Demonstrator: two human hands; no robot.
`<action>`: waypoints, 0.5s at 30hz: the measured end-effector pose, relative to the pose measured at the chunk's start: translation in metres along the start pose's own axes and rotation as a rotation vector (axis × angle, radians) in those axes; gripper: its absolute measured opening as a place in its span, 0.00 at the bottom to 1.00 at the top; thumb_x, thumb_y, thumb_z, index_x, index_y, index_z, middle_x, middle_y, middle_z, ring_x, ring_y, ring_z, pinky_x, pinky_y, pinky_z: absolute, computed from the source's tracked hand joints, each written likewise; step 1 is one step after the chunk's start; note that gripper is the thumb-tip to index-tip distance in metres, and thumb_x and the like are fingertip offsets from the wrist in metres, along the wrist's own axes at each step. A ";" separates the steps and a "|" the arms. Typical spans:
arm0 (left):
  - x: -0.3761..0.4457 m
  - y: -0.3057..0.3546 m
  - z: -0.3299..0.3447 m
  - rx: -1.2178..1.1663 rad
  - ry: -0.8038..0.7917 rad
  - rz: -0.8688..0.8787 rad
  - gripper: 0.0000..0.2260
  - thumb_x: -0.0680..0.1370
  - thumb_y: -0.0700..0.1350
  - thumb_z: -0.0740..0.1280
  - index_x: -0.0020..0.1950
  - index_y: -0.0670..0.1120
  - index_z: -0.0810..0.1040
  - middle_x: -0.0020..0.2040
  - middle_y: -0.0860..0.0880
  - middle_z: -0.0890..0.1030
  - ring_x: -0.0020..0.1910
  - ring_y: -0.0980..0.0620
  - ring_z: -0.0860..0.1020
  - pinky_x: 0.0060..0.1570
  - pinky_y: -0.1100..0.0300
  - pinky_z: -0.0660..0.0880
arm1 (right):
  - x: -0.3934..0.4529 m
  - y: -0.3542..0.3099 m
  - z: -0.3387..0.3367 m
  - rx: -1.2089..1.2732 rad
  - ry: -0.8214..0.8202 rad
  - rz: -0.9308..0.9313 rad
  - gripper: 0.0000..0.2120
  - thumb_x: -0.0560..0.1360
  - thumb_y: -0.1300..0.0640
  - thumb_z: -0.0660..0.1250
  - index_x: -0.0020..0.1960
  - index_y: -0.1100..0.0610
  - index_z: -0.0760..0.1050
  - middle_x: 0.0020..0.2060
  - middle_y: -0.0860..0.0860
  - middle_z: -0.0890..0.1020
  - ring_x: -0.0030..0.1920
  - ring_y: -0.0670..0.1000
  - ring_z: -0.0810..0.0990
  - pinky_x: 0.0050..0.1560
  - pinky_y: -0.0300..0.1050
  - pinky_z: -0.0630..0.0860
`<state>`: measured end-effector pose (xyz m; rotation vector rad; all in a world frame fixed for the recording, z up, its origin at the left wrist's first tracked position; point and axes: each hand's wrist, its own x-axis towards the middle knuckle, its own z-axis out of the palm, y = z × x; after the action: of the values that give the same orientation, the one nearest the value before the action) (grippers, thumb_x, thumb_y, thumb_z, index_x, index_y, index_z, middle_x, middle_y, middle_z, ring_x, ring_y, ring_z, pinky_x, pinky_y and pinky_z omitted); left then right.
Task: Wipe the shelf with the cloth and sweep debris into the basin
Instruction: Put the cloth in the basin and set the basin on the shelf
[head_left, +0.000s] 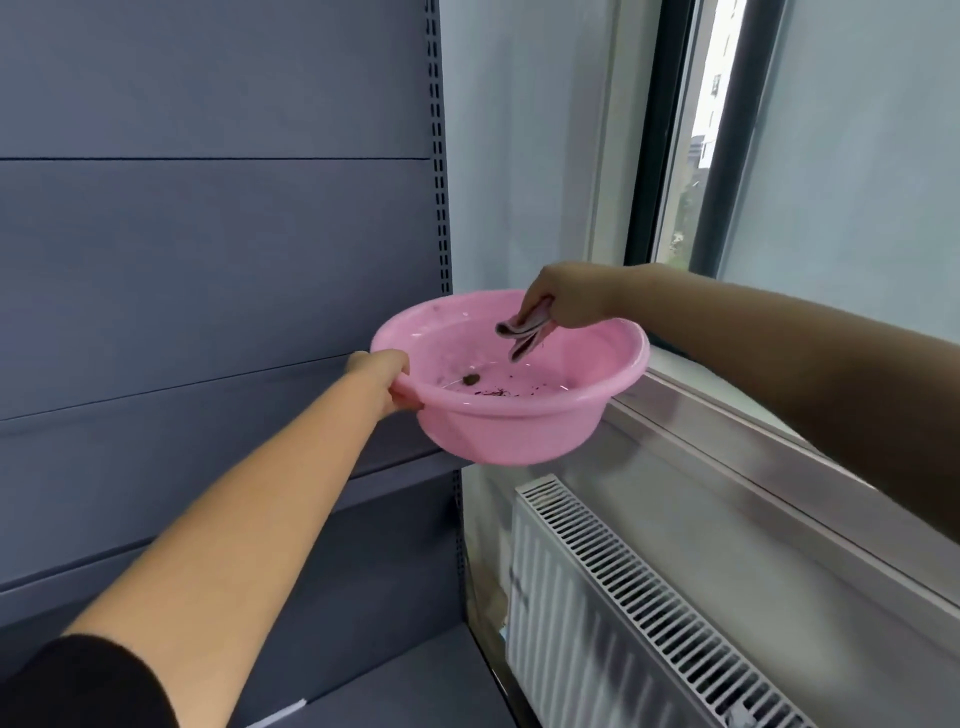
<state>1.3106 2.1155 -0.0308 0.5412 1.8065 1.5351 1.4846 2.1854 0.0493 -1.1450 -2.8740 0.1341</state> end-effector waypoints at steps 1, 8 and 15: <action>0.004 0.001 -0.001 0.005 0.009 -0.003 0.15 0.76 0.29 0.56 0.60 0.40 0.68 0.55 0.40 0.71 0.53 0.37 0.76 0.44 0.46 0.79 | 0.005 0.000 0.001 -0.010 -0.005 -0.004 0.17 0.77 0.65 0.57 0.61 0.59 0.77 0.58 0.58 0.80 0.59 0.61 0.76 0.55 0.48 0.73; 0.027 0.002 0.003 0.067 0.085 -0.014 0.20 0.76 0.29 0.56 0.68 0.37 0.67 0.65 0.36 0.72 0.58 0.31 0.77 0.42 0.48 0.78 | 0.034 -0.002 0.010 -0.023 -0.045 -0.032 0.16 0.76 0.64 0.58 0.61 0.58 0.77 0.58 0.58 0.80 0.59 0.62 0.76 0.58 0.52 0.74; 0.032 0.007 0.008 0.132 0.112 -0.026 0.20 0.77 0.30 0.56 0.69 0.38 0.66 0.67 0.36 0.69 0.60 0.31 0.75 0.47 0.46 0.78 | 0.041 -0.001 0.016 -0.033 -0.059 -0.048 0.17 0.76 0.65 0.57 0.61 0.57 0.77 0.58 0.58 0.80 0.58 0.62 0.77 0.56 0.50 0.74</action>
<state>1.2941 2.1445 -0.0325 0.5001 2.0031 1.4613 1.4526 2.2117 0.0335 -1.0944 -2.9640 0.1218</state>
